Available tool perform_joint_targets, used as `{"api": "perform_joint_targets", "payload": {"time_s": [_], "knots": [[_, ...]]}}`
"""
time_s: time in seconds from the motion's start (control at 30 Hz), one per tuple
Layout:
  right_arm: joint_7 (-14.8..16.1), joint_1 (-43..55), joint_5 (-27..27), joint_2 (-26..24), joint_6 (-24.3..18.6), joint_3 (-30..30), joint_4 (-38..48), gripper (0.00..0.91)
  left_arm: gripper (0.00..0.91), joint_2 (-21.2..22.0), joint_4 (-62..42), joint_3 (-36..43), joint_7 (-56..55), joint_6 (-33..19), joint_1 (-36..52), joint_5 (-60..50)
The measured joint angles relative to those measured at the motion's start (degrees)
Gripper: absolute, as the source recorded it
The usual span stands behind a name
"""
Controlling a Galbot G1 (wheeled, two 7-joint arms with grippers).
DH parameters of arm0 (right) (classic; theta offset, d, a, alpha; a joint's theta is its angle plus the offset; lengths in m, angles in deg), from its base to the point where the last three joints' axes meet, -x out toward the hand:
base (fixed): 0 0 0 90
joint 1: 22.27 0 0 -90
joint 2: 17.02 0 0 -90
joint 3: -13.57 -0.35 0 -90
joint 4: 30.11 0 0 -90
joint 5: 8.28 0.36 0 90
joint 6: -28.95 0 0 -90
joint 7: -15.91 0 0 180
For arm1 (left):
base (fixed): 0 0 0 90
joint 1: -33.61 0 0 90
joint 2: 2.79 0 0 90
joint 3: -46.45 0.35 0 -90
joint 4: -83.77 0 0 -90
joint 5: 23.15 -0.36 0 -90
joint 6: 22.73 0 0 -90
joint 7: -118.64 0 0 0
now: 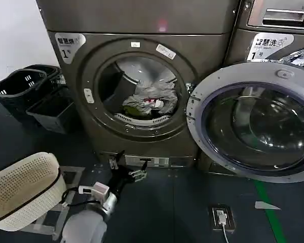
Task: Grasp the clothes from the dryer.
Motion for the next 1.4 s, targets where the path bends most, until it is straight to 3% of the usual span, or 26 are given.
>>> {"api": "perform_joint_targets", "payload": {"time_s": [0.67,1.4], "knots": [[0.2,-0.1,0.4,-0.5,-0.3,-0.5,0.4,0.907,0.907,-0.4,0.2,0.6,-1.2,-3.4,0.3,-0.3],[0.4,-0.8,0.9,-0.4,-1.3,-0.3,0.8,0.907,0.907,-0.9,1.0,-0.4,-1.8,-1.8,0.0,1.4]]}}
